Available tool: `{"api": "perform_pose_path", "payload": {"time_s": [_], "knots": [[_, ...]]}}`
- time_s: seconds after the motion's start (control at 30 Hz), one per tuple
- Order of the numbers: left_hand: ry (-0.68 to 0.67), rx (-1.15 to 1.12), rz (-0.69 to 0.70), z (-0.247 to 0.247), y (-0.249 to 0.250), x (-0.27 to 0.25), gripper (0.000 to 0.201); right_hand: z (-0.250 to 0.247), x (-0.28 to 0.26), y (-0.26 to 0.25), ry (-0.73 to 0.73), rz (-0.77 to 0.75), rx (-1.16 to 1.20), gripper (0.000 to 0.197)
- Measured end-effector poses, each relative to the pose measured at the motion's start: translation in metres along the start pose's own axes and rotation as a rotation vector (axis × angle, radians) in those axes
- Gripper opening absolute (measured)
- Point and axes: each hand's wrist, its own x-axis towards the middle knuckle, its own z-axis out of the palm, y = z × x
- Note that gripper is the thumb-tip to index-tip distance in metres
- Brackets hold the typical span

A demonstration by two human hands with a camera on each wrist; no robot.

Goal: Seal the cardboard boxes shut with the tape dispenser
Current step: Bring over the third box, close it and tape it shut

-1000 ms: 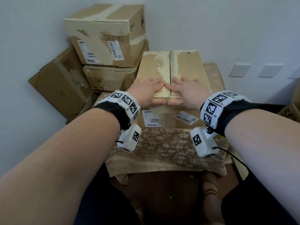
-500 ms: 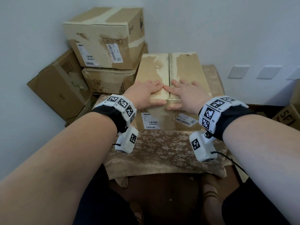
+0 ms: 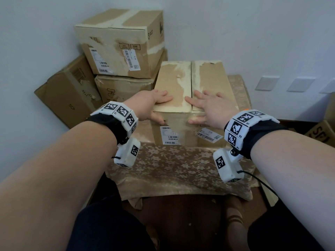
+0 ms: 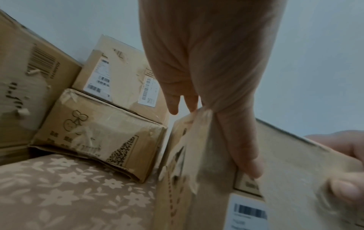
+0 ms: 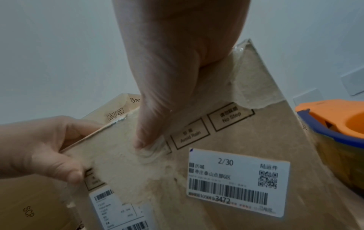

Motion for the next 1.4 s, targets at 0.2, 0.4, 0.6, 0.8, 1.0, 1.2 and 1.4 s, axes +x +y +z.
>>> {"api": "perform_pose_path", "payload": {"time_s": [0.2,0.4,0.6,0.8,1.0,1.2,1.4], "knots": [[-0.073,0.061,-0.064,-0.007,-0.01,-0.007,0.098,0.0,0.001,-0.002,-0.012,0.004,-0.005,0.081],[-0.131,0.243,-0.181,-0.019,-0.01,-0.009,0.092,-0.014,0.001,-0.01,-0.091,-0.076,0.093,0.077],[-0.128,0.295,-0.235,-0.022,-0.001,-0.007,0.087,-0.012,-0.014,0.014,0.067,0.042,0.251,0.049],[-0.026,0.125,-0.056,-0.015,0.053,0.015,0.083,-0.004,-0.022,0.032,-0.004,0.112,0.272,0.05],[0.099,0.17,0.049,0.016,0.068,0.033,0.081,0.012,-0.017,0.044,-0.007,0.071,0.491,0.053],[0.177,0.221,0.021,0.028,0.071,0.037,0.086,0.017,-0.012,0.046,0.022,0.075,0.659,0.05],[0.161,0.243,-0.024,0.03,0.078,0.039,0.098,0.016,-0.015,0.045,0.028,0.068,0.707,0.05]]}}
